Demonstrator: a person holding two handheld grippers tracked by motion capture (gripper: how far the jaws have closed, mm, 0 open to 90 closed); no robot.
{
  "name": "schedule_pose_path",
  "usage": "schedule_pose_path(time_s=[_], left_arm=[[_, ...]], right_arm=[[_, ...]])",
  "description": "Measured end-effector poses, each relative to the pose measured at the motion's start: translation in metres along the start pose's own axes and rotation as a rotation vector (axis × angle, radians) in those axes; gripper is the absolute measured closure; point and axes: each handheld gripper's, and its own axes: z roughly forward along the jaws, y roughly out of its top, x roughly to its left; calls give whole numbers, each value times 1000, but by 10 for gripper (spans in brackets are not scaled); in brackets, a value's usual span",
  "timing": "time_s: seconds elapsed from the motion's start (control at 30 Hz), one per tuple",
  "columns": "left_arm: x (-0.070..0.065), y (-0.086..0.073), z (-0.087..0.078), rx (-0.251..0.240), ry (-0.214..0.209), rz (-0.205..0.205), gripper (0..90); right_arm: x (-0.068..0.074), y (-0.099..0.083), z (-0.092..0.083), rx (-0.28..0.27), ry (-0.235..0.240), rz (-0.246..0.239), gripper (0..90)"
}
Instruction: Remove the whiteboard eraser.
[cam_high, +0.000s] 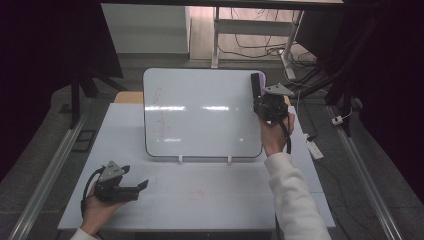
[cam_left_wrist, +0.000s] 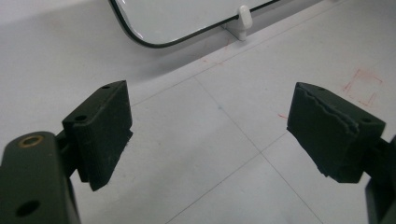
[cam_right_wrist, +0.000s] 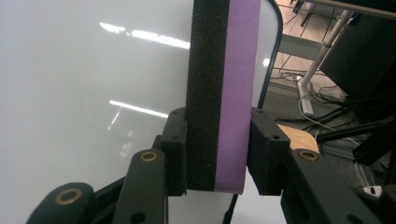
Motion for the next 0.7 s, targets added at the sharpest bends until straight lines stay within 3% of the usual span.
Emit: schedule_pose_path(time_s=[0.13,0.33,0.57,0.6,0.63,0.7], left_arm=[[0,0,0,1,1,0,152],[1,0,0,5,-1,-1,152],[-2,2,2,14,-19,1,162],[-2,2,2,15,-23,0,162],[-2,3,3,17,-27,1,165],[-3,4,4,20,-36,2,166]], right_arm=[[-4,-3,-8,-35,17,0,636],[-1,-6,-30,-79,77,-54,638],[6,-34,-48,-82,198,-111,638],[6,-34,-48,-82,198,-111,638],[8,-44,-50,-77,231,-132,638],[10,-50,-51,-75,247,-142,638]])
